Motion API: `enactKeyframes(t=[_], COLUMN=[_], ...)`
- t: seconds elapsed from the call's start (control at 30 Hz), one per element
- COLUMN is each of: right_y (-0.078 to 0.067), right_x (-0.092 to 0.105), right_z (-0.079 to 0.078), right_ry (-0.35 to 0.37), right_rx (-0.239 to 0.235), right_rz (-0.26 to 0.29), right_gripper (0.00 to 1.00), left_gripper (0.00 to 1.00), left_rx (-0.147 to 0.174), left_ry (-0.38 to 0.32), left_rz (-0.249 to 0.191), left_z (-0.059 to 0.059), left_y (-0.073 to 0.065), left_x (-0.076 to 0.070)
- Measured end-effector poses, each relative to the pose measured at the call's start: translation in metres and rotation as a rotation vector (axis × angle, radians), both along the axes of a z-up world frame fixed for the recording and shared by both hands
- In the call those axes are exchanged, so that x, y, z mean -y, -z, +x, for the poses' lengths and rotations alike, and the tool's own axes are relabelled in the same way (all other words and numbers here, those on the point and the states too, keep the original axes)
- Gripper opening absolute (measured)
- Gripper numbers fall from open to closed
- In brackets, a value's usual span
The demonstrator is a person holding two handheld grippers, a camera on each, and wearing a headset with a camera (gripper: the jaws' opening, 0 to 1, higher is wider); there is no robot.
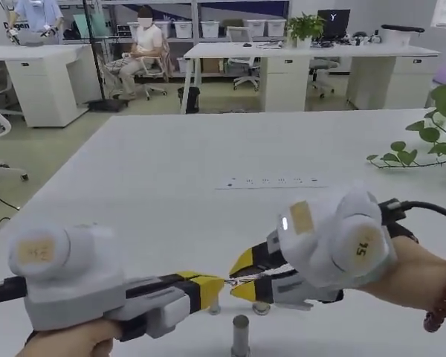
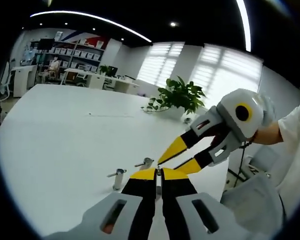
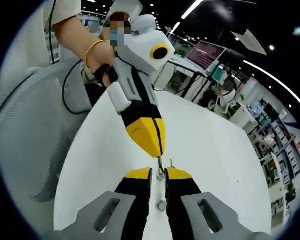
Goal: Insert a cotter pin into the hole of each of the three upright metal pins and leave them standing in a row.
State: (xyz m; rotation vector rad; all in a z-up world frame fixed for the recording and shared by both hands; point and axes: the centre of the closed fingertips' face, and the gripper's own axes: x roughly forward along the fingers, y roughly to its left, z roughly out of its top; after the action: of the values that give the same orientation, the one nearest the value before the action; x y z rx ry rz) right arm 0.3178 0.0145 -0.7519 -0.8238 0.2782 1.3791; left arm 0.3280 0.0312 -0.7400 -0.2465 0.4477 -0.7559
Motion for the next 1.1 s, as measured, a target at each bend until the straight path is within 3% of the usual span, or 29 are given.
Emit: enactKeyframes(t=[0.17,0.23,0.4,0.5,0.6,0.77,0.93,1.1], right_y=[0.000,0.000,0.000,0.001,0.001,0.003,0.004,0.004], right_x=[0.007,0.009,0.013,0.014,0.014,0.015,0.015,0.014], right_z=[-0.002,-0.003,-0.012,-0.013,-0.022,-0.024,-0.032,-0.039], right_ry=[0.058,0.062,0.026,0.020,-0.004,-0.019,-0.050,-0.077], right_rx=[-0.173,-0.223,-0.311,-0.329,-0.394,-0.396,-0.437,-0.470], right_rz=[0.070,0.090,0.107,0.113,0.126,0.121,0.124,0.129], right_gripper=[0.15,0.16,0.17,0.17,0.16,0.15,0.14,0.14], left_gripper=[0.00,0.00,0.00,0.00,0.00,0.00,0.00,0.00], left_rx=[0.058,0.080,0.128,0.134,0.131,0.131,0.140,0.151], left_ry=[0.067,0.094,0.179,0.216,0.241,0.279,0.315,0.342], left_rz=[0.054,0.042,0.114,0.134,0.126,0.117,0.124,0.103], left_z=[-0.005,-0.008,-0.017,-0.021,-0.024,-0.030,-0.035,-0.040], left_y=[0.001,-0.003,-0.002,0.000,0.000,0.001,0.002,-0.002], left_x=[0.001,0.005,0.011,0.013,0.017,0.022,0.025,0.029])
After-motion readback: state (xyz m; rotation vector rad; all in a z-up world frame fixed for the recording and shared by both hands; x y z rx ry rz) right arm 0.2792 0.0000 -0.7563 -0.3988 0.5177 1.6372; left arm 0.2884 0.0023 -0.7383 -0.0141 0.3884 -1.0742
